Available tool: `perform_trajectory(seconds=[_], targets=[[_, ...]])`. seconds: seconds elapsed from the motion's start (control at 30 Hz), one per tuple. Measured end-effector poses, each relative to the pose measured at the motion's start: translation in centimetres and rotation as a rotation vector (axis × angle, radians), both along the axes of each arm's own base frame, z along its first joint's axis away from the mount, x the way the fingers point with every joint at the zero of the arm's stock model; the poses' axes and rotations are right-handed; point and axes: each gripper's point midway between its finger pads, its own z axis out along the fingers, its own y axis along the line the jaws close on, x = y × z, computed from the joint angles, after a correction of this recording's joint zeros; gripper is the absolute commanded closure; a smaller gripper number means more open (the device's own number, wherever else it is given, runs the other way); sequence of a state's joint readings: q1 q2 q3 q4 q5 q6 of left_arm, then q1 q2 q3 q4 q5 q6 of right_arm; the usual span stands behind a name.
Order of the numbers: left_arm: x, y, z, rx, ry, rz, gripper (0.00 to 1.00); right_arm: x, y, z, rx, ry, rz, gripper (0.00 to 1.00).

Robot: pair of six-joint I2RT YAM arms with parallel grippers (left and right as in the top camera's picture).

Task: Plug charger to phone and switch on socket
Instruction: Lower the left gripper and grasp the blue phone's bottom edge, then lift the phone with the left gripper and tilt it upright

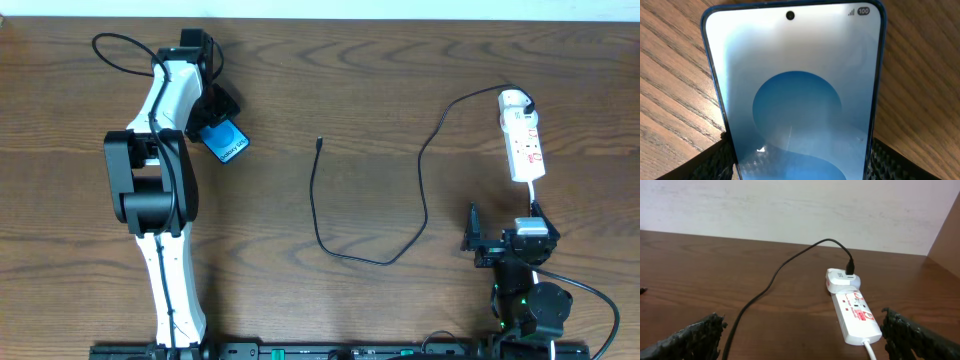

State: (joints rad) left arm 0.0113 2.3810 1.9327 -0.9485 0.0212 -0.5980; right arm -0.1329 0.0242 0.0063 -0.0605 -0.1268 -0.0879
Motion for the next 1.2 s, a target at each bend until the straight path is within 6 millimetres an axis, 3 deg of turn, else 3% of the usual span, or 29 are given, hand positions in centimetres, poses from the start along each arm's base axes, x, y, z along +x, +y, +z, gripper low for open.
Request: perform_trajectory(seconds=[0.37,0.77,1.2], targets=[[-0.8,-0.2,0.1,-0.011,0.036,-0.003,0.27,0.0,0.0,0.0,0.000,0.000,0.000,0.01],[-4.0,-0.8,0.5,-0.046,0.159,-0.003,0.27,0.0,0.0,0.0,0.000,0.000,0.000,0.01],[-4.3,-2.2,2.0,-0.132,0.151,-0.031,0.27,0.0,0.0,0.0,0.000,0.000,0.000,0.01]])
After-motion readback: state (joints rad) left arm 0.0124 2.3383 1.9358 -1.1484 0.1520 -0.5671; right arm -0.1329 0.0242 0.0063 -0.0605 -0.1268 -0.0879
